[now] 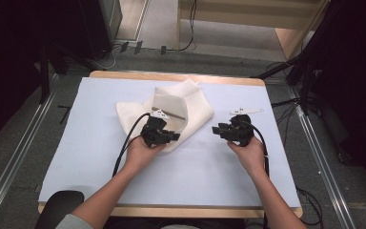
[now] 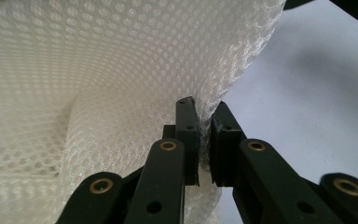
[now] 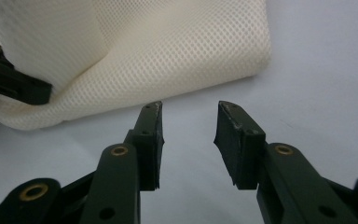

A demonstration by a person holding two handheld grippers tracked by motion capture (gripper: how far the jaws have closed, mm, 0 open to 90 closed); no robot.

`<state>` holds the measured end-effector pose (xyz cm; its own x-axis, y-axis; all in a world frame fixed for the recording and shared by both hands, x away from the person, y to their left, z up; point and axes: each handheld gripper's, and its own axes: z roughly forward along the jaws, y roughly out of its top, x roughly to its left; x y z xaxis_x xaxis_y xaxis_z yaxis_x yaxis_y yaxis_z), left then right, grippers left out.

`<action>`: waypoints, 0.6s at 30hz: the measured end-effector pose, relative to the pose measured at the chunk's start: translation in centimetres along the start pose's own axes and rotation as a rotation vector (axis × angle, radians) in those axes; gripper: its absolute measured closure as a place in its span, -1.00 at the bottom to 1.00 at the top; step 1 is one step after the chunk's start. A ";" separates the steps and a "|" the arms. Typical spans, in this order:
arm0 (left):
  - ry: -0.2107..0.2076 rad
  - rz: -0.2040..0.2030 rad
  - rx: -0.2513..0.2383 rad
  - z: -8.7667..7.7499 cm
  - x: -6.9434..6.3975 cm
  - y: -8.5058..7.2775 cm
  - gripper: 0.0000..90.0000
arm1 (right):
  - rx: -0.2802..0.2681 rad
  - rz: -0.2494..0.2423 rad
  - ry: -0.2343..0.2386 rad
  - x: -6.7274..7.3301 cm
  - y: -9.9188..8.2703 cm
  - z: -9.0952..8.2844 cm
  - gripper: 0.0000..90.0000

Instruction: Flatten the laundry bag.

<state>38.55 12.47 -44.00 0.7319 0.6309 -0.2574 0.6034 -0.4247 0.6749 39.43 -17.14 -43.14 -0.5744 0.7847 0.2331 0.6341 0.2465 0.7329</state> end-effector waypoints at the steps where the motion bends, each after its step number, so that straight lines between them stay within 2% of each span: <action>1: -0.004 0.007 0.006 0.2 -0.1 0.0 0.89 | -0.006 -0.001 0.004 0.2 0.1 0.0 0.40; 5: -0.007 -0.014 -0.008 0.9 -0.1 -0.4 0.89 | -0.012 -0.028 0.007 0.9 0.2 -0.2 0.38; 9: 0.002 -0.012 -0.003 1.3 -0.1 -0.7 0.89 | -0.020 -0.043 0.019 1.4 0.4 -0.2 0.35; 13: 0.006 0.001 0.001 1.5 -0.1 -0.9 0.89 | -0.047 -0.058 0.052 2.3 1.1 -0.4 0.30; 18: 0.011 -0.004 -0.012 1.5 -0.3 -1.1 0.89 | -0.071 -0.088 0.090 3.6 2.0 -0.3 0.17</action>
<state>38.10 11.80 -45.68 0.7261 0.6396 -0.2521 0.6021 -0.4144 0.6825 38.50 -14.00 -40.60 -0.6719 0.7072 0.2202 0.5431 0.2684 0.7956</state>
